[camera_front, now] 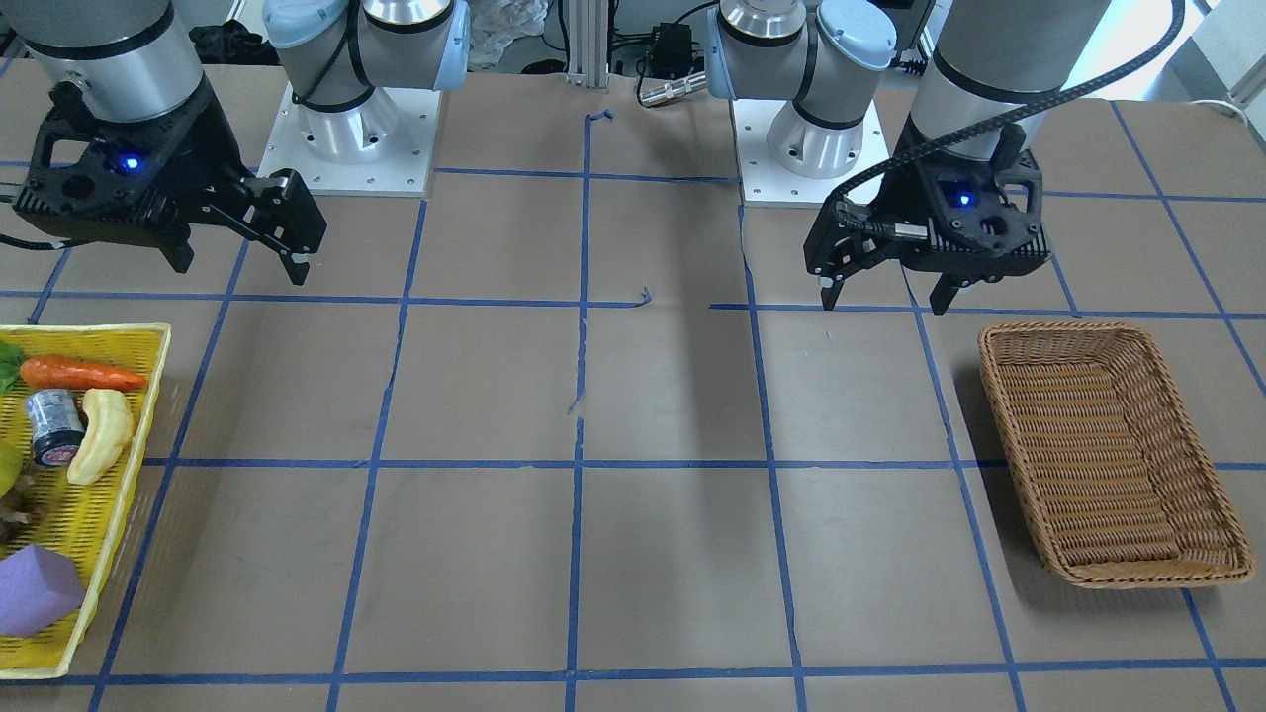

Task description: Transfer tape with both arms

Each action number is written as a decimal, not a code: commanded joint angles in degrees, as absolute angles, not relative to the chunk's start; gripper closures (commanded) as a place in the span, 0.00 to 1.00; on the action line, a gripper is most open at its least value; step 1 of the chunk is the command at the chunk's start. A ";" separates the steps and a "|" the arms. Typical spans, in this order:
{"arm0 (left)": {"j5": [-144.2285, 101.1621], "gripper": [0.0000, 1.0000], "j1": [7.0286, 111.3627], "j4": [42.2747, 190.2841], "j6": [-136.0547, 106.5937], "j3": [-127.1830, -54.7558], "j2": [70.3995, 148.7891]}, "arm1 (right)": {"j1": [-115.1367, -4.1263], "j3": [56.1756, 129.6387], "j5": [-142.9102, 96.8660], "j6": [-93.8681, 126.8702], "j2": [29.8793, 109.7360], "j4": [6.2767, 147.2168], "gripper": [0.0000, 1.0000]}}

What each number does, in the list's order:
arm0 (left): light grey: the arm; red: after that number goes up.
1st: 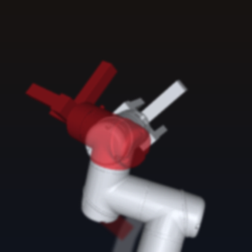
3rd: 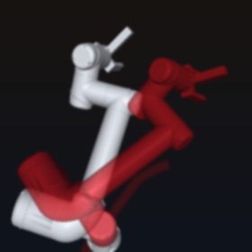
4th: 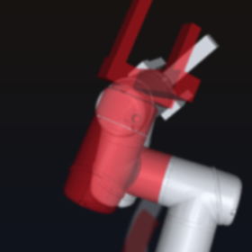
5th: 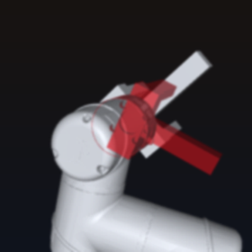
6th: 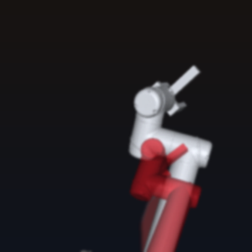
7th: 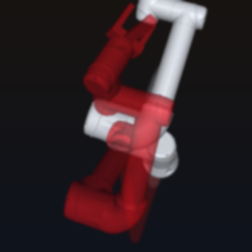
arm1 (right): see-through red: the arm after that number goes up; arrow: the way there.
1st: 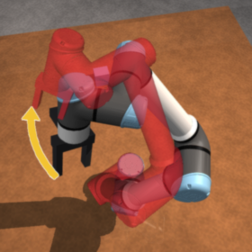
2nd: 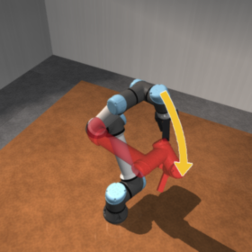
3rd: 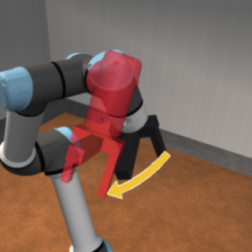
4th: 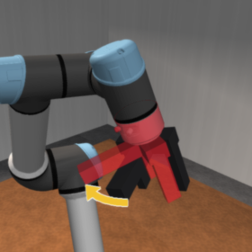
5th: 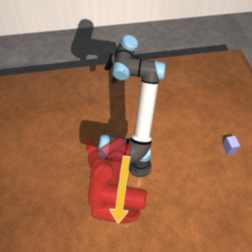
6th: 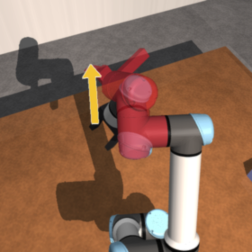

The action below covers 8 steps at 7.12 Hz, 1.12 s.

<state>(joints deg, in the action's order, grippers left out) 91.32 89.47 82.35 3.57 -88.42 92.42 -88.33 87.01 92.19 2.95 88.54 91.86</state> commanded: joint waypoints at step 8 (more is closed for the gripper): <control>91.41 0.00 89.47 82.35 3.43 -88.42 92.37 | -75.88 85.69 91.84 0.71 77.98 96.74 0.00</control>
<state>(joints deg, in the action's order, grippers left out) 91.34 89.42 82.35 3.49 -88.42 92.43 -79.72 86.00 91.83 1.53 81.56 94.06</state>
